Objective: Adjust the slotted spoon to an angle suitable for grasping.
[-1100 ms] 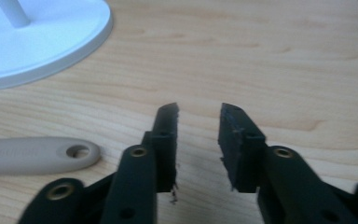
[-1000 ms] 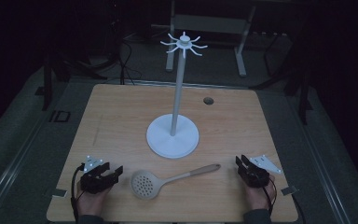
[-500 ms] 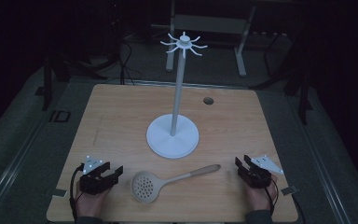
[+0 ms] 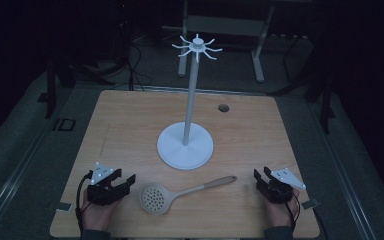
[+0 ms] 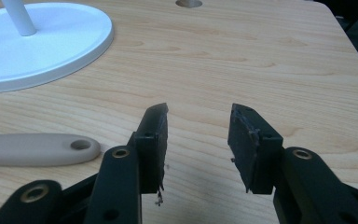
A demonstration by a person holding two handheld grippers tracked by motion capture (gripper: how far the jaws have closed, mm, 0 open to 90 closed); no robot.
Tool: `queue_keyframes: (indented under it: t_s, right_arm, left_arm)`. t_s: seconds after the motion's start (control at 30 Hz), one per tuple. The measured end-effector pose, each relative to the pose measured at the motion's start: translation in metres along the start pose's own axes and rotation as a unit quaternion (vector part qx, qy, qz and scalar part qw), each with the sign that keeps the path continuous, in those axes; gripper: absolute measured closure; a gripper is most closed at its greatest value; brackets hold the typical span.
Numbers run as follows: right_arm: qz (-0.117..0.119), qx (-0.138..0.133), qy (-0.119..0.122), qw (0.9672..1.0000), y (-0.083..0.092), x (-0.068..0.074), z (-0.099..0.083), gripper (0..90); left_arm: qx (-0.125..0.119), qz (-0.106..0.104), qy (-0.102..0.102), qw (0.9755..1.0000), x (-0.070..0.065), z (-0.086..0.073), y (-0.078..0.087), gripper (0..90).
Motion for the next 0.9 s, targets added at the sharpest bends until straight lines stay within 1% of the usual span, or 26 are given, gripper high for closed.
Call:
queue_keyframes:
  t_s: [0.2,0.5,0.6,0.77,0.87,0.9]
  right_arm:
    - [0.0,-0.008,-0.007,0.9999,0.002,-0.002,0.001,56.9]
    - [-0.007,0.0,-0.019,0.9998,0.003,-0.009,-0.002,58.4]
    - [-0.008,0.0,-0.018,0.9998,0.002,-0.009,-0.002,58.0]
    - [-0.012,0.003,-0.01,0.9999,0.001,-0.009,-0.004,56.2]
    - [-0.012,0.004,-0.012,0.9999,0.001,-0.01,-0.004,56.0]
    - [-0.012,0.003,-0.012,0.9998,0.001,-0.01,-0.004,55.9]
  left_arm:
    - [0.002,-0.006,-0.01,0.9999,-0.008,0.009,0.0,41.3]
    - [0.007,-0.018,-0.019,0.9996,-0.02,0.019,-0.004,41.3]
    - [0.01,-0.024,-0.026,0.9993,-0.024,0.021,-0.005,41.3]
    - [0.014,-0.027,-0.035,0.9989,-0.028,0.023,-0.007,41.3]
    - [0.014,-0.03,-0.038,0.9987,-0.03,0.026,-0.007,41.4]
    - [0.015,-0.035,-0.044,0.9983,-0.033,0.029,-0.008,41.4]
Point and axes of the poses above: each handheld gripper's, and its own axes: y roughly backward along the jaws, z roughly out of its top, x roughly to its left, the point moved 5 cm from there along -y, roughly forward along the jaws, and after that the axes turned 14 degrees about y, right-handed, at the moved point
